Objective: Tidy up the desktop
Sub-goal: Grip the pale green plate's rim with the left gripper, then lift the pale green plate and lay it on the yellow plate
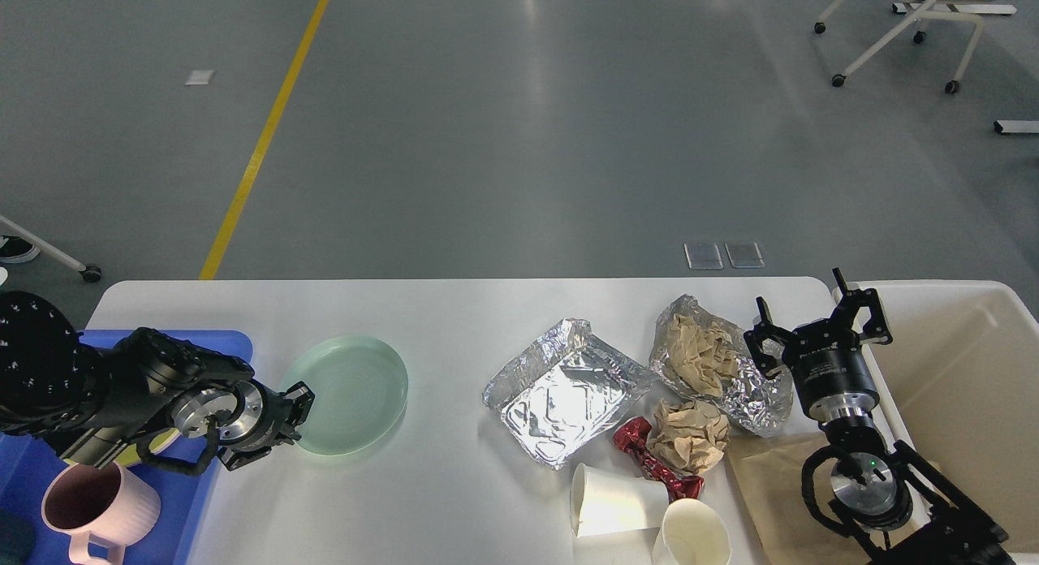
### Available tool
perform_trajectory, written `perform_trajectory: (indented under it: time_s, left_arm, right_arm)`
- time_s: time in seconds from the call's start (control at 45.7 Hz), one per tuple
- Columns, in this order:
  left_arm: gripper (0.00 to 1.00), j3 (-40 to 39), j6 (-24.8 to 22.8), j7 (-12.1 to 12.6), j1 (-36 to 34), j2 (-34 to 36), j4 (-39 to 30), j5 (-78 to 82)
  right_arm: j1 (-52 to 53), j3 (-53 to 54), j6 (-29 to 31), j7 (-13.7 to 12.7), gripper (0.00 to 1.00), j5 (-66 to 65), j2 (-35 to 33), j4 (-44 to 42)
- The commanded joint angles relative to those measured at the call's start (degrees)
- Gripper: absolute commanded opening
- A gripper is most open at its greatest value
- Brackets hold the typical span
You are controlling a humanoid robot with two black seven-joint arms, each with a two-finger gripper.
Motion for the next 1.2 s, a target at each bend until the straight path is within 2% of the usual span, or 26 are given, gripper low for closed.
perform_trajectory:
  time_s: [0.0, 0.241, 0.459, 0.591, 0.766, 0.875, 1.028, 1.181]
  left_arm:
    - [0.0, 0.0, -0.07, 0.09, -0.4, 0.03, -0.17, 0.08]
    - [0.0, 0.09, -1.83, 0.09, -1.8, 0.11, -1.31, 0.17]
    - [0.0, 0.88, -8.42, -0.26, -8.48, 4.42, -8.07, 0.43]
    - [0.0, 2.02, -9.56, -0.61, -13.48, 6.96, -12.73, 2.18]
    - [0.0, 5.36, -10.09, -0.79, -23.59, 11.18, -21.08, 5.88]
    - [0.0, 9.48, -10.09, -1.05, -33.07, 12.68, -27.75, 8.43]
    - [0.0, 16.87, -11.06, -4.56, -48.98, 13.03, -36.81, 9.92]
    - [0.0, 21.79, -16.76, -7.46, -61.2, 12.77, -41.82, 11.51]
  right_arm:
    - [0.0, 0.0, 0.08, 0.0, 1.0, 0.01, 0.0, 0.0]
    - [0.0, 0.0, 0.0, 0.0, 1.0, 0.01, 0.0, 0.0]
    - [0.0, 0.0, 0.0, 0.0, 1.0, 0.01, 0.0, 0.0]
    - [0.0, 0.0, 0.0, 0.0, 1.0, 0.01, 0.0, 0.0]
    - [0.0, 0.0, 0.0, 0.0, 1.0, 0.01, 0.0, 0.0]
    - [0.0, 0.0, 0.0, 0.0, 1.0, -0.08, 0.0, 0.0]
    - [0.0, 0.0, 0.0, 0.0, 1.0, 0.01, -0.09, 0.0]
    - [0.0, 0.0, 0.08, 0.0, 1.0, 0.01, -0.09, 0.0]
